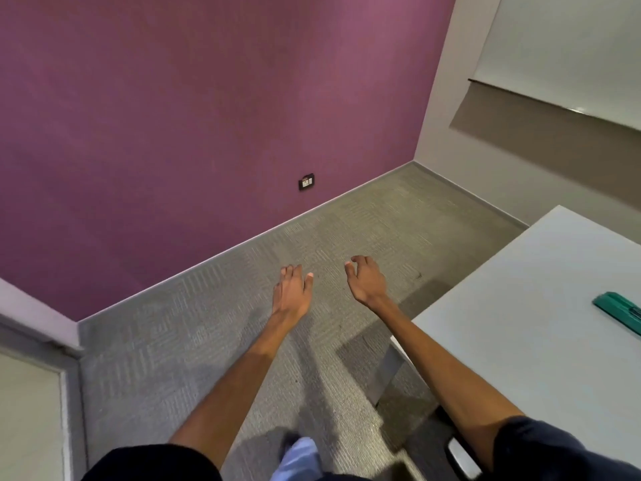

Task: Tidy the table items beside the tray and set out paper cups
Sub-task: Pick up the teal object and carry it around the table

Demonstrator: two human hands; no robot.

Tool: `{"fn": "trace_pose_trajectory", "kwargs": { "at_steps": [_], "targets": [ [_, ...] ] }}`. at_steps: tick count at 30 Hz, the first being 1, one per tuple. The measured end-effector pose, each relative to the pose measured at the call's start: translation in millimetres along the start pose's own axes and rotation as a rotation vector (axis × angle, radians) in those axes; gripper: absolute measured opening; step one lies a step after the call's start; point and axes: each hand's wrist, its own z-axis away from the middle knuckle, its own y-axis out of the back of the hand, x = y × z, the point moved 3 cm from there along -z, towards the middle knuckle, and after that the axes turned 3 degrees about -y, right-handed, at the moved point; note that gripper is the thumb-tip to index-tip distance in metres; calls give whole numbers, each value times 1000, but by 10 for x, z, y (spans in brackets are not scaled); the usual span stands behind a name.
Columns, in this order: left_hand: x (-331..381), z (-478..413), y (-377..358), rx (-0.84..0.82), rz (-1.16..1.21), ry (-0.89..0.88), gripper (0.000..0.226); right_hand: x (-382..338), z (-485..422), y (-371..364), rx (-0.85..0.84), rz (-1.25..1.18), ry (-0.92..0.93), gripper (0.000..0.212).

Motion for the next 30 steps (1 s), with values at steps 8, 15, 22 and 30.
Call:
{"fn": "trace_pose_trajectory", "kwargs": {
  "at_steps": [8, 15, 22, 30],
  "targets": [
    [-6, -1432, -201, -95, -8, -87, 49, 49, -1167, -22, 49, -4, -115, 46],
    [164, -2692, -180, -199, -18, -246, 49, 38, -2090, 106, 151, -48, -282, 49],
    [455, -3440, -435, -318, 16, -309, 50, 217, -2611, 313, 271, -74, -401, 49],
    [1048, -4048, -1019, -427, 28, -410, 50, 821, -3061, 611, 368, -101, -515, 50]
  ]
}}
